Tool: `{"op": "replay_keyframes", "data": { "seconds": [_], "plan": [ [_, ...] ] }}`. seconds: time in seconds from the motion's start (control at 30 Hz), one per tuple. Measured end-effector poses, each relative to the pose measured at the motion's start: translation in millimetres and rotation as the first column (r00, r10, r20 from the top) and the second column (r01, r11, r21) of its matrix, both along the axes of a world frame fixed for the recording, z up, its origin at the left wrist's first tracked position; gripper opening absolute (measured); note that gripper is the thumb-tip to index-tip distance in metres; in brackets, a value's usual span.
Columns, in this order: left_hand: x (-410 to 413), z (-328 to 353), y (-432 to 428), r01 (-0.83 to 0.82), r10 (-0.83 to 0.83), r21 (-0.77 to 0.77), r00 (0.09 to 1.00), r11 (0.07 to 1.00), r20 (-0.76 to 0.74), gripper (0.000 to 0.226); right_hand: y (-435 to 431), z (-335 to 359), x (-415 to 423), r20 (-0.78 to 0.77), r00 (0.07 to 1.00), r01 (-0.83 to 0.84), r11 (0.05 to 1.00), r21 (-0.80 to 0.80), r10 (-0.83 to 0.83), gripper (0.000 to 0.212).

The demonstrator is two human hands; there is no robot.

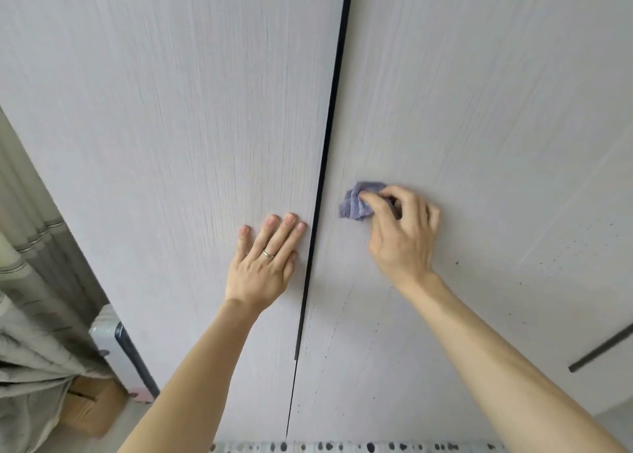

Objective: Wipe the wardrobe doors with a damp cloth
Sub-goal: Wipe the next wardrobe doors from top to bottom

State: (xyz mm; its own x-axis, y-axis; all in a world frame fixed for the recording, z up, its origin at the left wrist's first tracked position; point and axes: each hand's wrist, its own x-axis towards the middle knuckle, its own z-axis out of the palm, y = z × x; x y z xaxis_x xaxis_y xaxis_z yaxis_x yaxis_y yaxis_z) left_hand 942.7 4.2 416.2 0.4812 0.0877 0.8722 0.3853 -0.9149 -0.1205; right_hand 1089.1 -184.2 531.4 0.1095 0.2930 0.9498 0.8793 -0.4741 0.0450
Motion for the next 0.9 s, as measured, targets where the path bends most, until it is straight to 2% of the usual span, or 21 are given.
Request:
{"op": "replay_keyframes", "data": {
  "seconds": [0.07,0.13,0.27,0.33,0.4,0.47,0.53,0.67,0.77,0.9],
  "plan": [
    [2.4,-1.0,-1.9,0.022,-0.022,-0.023,1.0,1.0,0.006,0.067,-3.3,15.5,8.8,0.002,1.0,0.012,0.997,0.075,-0.012,0.037],
    [3.2,-3.2,-1.9,0.026,-0.026,-0.021,1.0,0.999,0.013,0.068,-5.7,-0.7,13.6,0.031,1.0,-0.003,0.998,0.067,0.001,0.037],
    [6.5,-2.7,-6.0,0.029,-0.028,-0.041,0.999,0.999,0.022,0.068,-24.1,-88.0,18.1,-0.008,0.999,-0.037,0.988,-0.148,0.036,0.032],
    [6.7,-0.4,-10.9,0.047,-0.046,-0.074,0.999,0.996,0.021,0.067,-40.8,-125.3,16.3,-0.027,1.0,-0.013,0.961,-0.277,0.006,0.039],
    [7.2,1.9,-18.6,0.055,-0.053,-0.158,0.998,0.986,0.016,0.066,-55.7,-137.9,16.5,-0.068,0.996,0.032,0.949,-0.312,-0.056,0.047],
    [10.9,3.7,-33.5,0.092,-0.09,-0.32,0.996,0.943,0.021,0.068,-69.7,-122.8,25.7,-0.146,0.983,0.075,0.963,-0.259,-0.116,0.048],
    [16.7,6.3,-49.8,0.114,-0.106,-0.467,0.993,0.877,0.045,0.069,-79.2,-90.6,37.7,-0.21,0.964,0.135,0.981,-0.14,-0.162,0.047],
    [36.2,5.9,-73.3,0.102,-0.047,-0.581,0.993,0.808,0.11,0.069,-91.8,-43.3,61.1,-0.258,0.957,0.154,0.985,0.079,-0.129,0.041],
    [44.6,-0.5,-76.8,0.063,0.018,-0.587,0.991,0.807,0.131,0.069,-94.0,-68.8,62.3,-0.228,0.97,0.103,0.994,0.046,-0.09,0.037],
    [44.8,-7.6,-68.5,0.05,0.03,-0.544,0.99,0.837,0.136,0.069,-102.8,-151.9,58.3,-0.231,0.965,0.089,0.983,-0.163,-0.126,0.046]
  ]
}}
